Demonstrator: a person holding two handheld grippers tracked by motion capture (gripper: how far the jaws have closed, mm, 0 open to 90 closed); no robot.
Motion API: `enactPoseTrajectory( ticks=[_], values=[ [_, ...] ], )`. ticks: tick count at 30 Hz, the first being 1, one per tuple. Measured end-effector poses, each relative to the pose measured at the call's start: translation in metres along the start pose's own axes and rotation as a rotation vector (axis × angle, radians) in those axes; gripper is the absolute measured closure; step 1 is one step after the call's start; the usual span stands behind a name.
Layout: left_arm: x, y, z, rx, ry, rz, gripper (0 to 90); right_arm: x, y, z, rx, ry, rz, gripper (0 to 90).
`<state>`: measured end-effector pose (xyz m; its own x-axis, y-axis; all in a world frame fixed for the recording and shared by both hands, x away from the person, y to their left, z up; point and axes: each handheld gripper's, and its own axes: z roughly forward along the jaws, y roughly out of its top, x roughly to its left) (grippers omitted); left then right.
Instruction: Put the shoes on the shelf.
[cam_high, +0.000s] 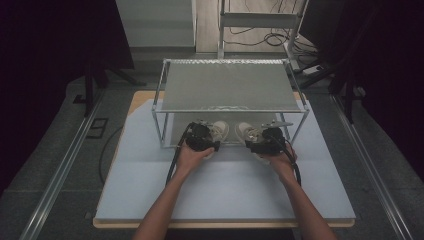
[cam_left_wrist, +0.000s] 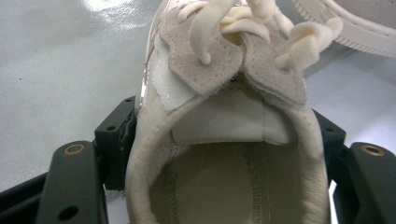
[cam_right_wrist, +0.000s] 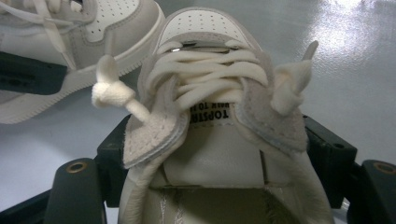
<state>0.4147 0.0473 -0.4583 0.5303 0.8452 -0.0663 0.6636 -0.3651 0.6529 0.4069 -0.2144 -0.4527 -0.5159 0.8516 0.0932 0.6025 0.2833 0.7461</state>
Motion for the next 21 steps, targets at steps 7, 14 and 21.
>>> enactPoseTrajectory(
  ticks=[7, 14, 21],
  values=[
    [-0.001, 0.006, 0.004, 0.003, 0.005, -0.017, 28.8, 0.003, 0.001, 0.013, 0.002, -0.013, 0.012, 26.8],
    [-0.003, 0.014, 0.006, 0.019, 0.016, -0.014, 28.7, 0.001, 0.004, 0.025, -0.004, -0.027, 0.03, 26.6],
    [-0.005, 0.017, 0.016, 0.019, -0.006, -0.051, 28.7, 0.002, 0.013, 0.033, -0.005, -0.052, 0.03, 26.5]
  ],
)
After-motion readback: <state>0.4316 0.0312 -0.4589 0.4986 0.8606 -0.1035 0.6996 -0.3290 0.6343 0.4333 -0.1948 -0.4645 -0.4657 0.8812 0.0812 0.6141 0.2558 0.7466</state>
